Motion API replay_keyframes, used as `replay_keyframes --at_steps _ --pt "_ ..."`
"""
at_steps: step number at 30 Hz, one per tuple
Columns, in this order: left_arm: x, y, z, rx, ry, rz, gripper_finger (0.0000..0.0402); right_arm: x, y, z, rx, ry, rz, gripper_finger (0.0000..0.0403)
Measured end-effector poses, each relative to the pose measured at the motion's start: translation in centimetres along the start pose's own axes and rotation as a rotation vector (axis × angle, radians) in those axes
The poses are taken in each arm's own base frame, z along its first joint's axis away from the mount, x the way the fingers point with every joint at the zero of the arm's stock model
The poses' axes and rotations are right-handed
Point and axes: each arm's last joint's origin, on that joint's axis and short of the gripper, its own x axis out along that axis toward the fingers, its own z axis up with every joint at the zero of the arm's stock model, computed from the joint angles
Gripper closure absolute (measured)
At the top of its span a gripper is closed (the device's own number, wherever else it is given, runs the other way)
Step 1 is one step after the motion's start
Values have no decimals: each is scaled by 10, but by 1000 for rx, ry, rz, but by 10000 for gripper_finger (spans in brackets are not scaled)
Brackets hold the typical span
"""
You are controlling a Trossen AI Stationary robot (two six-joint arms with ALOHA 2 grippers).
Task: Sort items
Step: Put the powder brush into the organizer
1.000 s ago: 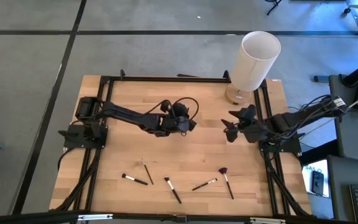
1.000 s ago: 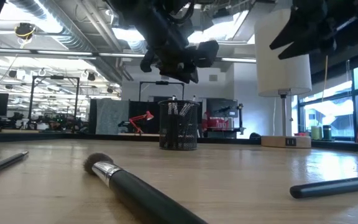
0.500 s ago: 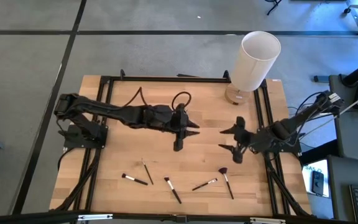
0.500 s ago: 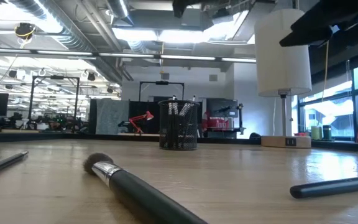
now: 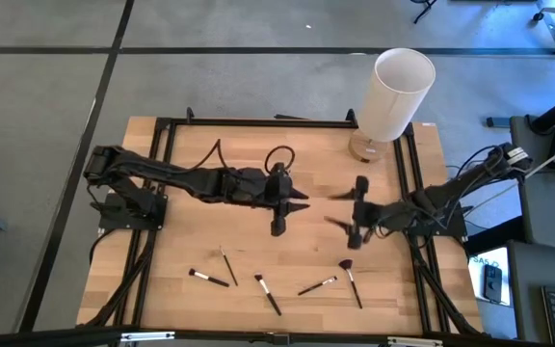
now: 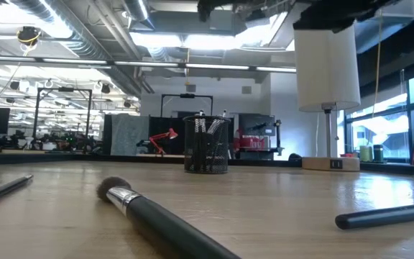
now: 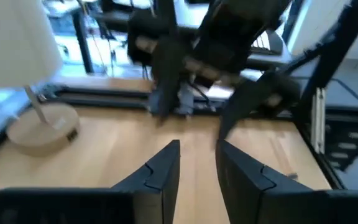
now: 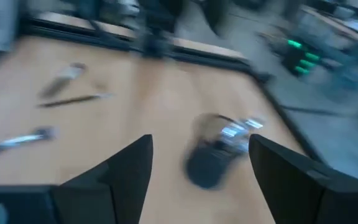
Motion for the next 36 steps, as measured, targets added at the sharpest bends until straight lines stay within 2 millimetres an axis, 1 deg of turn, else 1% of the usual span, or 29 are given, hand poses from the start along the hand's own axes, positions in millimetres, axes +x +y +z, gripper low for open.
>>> replay_keyframes --at_steps 2,5,9,12,14,16,18,19,20,22,24,28,31,32,34,36 --pt "2 -3 -13 -11 -1 -12 311 2 1 1 5 -9 -9 141" --pt "3 -5 -31 -39 -53 -70 324 4 -2 2 78 -17 -95 149" --pt "-5 1 -60 -105 -88 -131 341 4 -2 1 147 -32 -102 181" --pt "-20 5 -74 -121 -159 -131 350 4 1 -5 173 -99 1 224" --pt "-30 8 -82 -126 -203 -126 354 4 3 -10 197 -189 110 265" --pt "-39 8 -89 -129 -234 -109 355 2 0 -16 215 -286 182 313" --pt "-44 6 -96 -123 -257 -59 355 1 -6 -22 226 -362 207 367" --pt "-45 4 -100 -116 -246 -32 355 1 -8 -24 214 -390 217 385" --pt "-45 1 -106 -109 -227 -13 355 0 -8 -26 195 -413 236 391" --pt "-41 -3 -114 -103 -196 14 354 0 -9 -27 180 -451 288 380" --pt "-37 -5 -120 -104 -180 42 351 0 -8 -26 160 -488 331 358" --pt "-29 -6 -130 -182 -153 58 334 3 -7 -26 111 -504 326 299" --pt "-26 -5 -135 -293 -138 93 319 6 -8 -29 129 -465 246 248" --pt "-26 -4 -136 -320 -134 121 316 8 -9 -29 167 -449 195 232" --pt "-26 -3 -138 -324 -134 166 315 10 -15 -31 300 -411 50 210" --pt "-27 -2 -137 -327 -148 200 321 11 -20 -32 384 -398 -31 201"
